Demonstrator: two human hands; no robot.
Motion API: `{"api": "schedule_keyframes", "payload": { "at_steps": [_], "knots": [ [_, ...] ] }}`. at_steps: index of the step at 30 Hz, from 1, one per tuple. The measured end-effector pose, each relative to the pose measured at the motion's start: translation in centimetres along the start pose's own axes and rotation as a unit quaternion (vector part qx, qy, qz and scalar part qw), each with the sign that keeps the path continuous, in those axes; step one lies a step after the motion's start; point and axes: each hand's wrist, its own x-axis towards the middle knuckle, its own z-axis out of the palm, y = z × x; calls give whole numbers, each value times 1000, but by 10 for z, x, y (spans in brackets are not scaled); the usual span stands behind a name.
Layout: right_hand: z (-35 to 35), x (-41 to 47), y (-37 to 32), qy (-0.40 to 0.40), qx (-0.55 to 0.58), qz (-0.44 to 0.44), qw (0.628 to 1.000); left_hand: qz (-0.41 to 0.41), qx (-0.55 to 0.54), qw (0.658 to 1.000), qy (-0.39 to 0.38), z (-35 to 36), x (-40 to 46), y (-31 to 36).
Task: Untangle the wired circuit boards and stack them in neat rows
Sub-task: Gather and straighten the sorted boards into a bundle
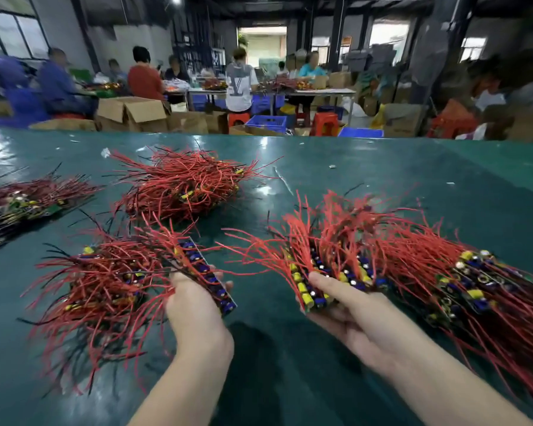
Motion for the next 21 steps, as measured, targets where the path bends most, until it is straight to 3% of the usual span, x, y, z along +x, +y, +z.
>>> {"api": "schedule_keyframes", "payload": {
  "at_steps": [5, 13, 19, 21],
  "knots": [
    [23, 39, -3, 2, -29, 88, 996, 12, 1, 1000, 11, 1, 3, -2],
    [92, 120, 8, -53, -69, 152, 985, 16, 23, 999, 33, -3, 10, -6],
    [96, 138, 7, -66, -256, 200, 943, 29, 72, 997, 19, 0, -1, -2],
    [85, 136, -4, -63, -344, 233, 907, 28, 62, 998, 0, 0, -3, -2]
  ]
}}
